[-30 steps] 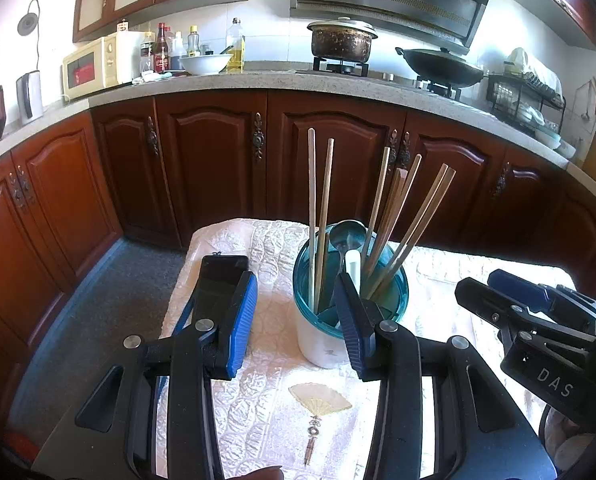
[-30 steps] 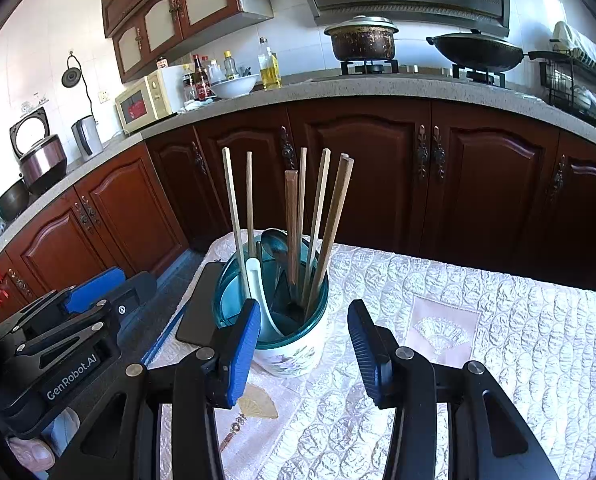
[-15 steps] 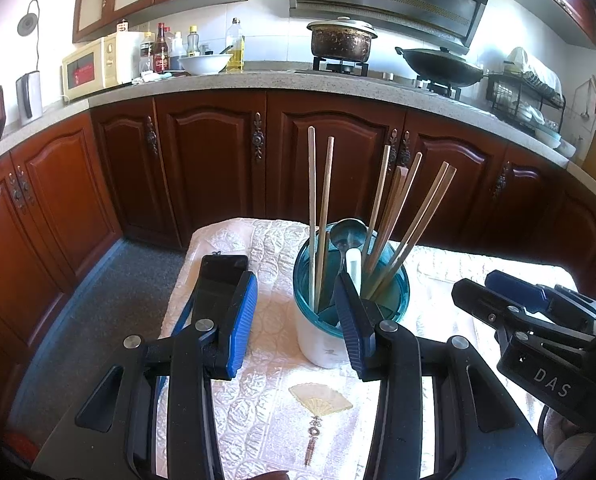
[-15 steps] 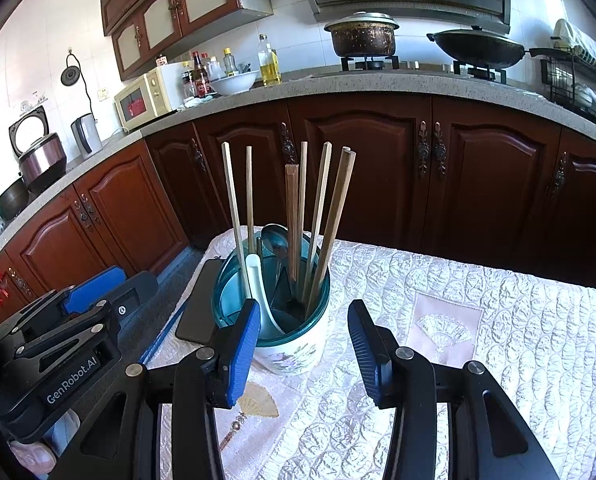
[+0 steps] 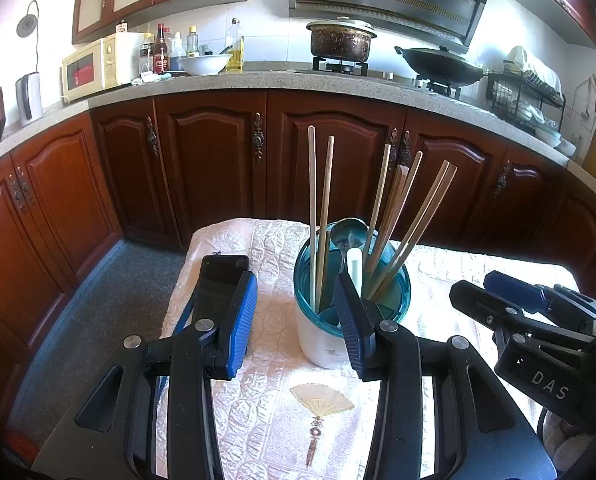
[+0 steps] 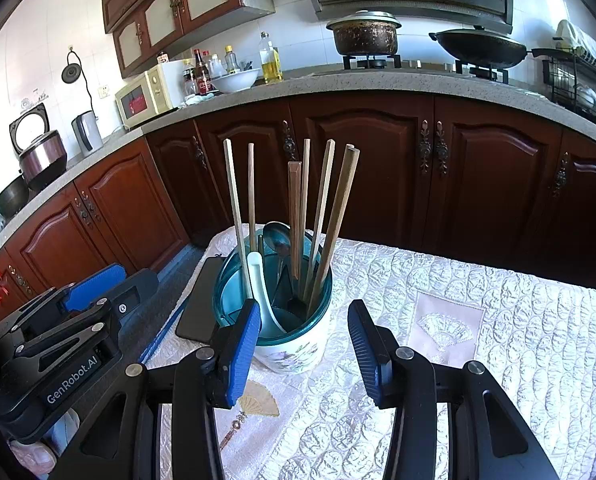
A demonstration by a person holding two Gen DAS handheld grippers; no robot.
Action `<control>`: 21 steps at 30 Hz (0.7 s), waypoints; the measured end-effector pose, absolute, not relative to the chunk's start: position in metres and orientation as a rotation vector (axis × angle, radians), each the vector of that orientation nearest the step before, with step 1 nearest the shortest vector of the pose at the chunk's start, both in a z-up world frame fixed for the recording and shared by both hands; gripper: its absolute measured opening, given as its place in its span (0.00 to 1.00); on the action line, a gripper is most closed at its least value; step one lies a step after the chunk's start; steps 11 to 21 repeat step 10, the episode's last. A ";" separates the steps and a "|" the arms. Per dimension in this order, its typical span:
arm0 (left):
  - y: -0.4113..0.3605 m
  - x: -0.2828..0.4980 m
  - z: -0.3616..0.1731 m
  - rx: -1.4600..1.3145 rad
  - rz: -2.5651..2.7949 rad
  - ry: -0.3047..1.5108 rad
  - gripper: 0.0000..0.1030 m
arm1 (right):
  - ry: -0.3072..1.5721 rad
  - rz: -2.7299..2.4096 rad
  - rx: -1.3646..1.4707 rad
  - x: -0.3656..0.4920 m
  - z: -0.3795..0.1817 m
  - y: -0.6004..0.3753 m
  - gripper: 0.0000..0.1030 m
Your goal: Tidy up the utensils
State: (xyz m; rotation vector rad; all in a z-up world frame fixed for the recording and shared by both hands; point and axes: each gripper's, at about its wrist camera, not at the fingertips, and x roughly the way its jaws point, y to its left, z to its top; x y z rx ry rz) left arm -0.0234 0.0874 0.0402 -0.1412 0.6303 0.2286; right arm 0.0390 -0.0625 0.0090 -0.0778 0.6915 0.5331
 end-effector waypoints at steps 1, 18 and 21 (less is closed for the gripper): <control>0.087 -0.023 0.040 -0.142 0.230 0.631 0.38 | 0.693 0.533 -0.078 0.039 0.008 -0.062 0.42; 0.088 -0.023 0.037 -0.138 0.223 0.617 0.38 | 0.707 0.530 -0.080 0.042 0.003 -0.066 0.42; 0.088 -0.023 0.037 -0.138 0.223 0.617 0.38 | 0.707 0.530 -0.080 0.042 0.003 -0.066 0.42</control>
